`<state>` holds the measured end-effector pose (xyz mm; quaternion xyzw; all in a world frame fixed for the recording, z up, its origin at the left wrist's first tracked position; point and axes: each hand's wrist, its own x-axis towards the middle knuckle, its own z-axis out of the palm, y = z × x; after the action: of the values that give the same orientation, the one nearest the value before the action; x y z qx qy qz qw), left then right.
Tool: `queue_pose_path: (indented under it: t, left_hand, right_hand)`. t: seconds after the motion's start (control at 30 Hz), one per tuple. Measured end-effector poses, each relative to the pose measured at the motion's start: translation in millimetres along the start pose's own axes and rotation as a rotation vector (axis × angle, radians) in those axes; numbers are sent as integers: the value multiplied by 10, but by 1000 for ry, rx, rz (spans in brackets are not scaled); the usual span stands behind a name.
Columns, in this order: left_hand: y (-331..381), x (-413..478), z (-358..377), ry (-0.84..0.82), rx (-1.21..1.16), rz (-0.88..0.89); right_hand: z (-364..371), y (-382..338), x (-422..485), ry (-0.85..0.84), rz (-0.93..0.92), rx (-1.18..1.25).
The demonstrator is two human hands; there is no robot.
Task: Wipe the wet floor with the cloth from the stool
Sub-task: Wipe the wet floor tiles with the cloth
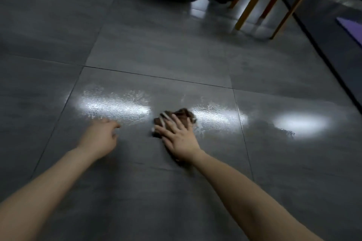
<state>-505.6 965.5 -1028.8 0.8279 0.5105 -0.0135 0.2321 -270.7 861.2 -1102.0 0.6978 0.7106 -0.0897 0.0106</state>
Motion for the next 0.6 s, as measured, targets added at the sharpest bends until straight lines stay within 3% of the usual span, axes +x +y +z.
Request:
queue_pose_path:
  t: [0.17, 0.3, 0.37, 0.43, 0.5, 0.6]
  left_hand:
    - [665, 128, 192, -67, 55, -19]
    - [1290, 209, 297, -131, 92, -2]
    - [1587, 276, 350, -148, 105, 27]
    - [1870, 356, 405, -139, 106, 69]
    - [2132, 435, 449, -92, 80, 105]
    - [2461, 576, 479, 1, 67, 112]
  right_hand:
    - [65, 1447, -1423, 98, 622, 73]
    - [134, 1690, -2470, 63, 1246, 197]
    - [70, 1679, -2266, 46, 1388, 263]
    - [41, 1587, -1764, 13, 1225, 246]
    - [39, 1367, -1220, 84, 796, 169]
    - [-11, 1149, -634, 36, 61, 87]
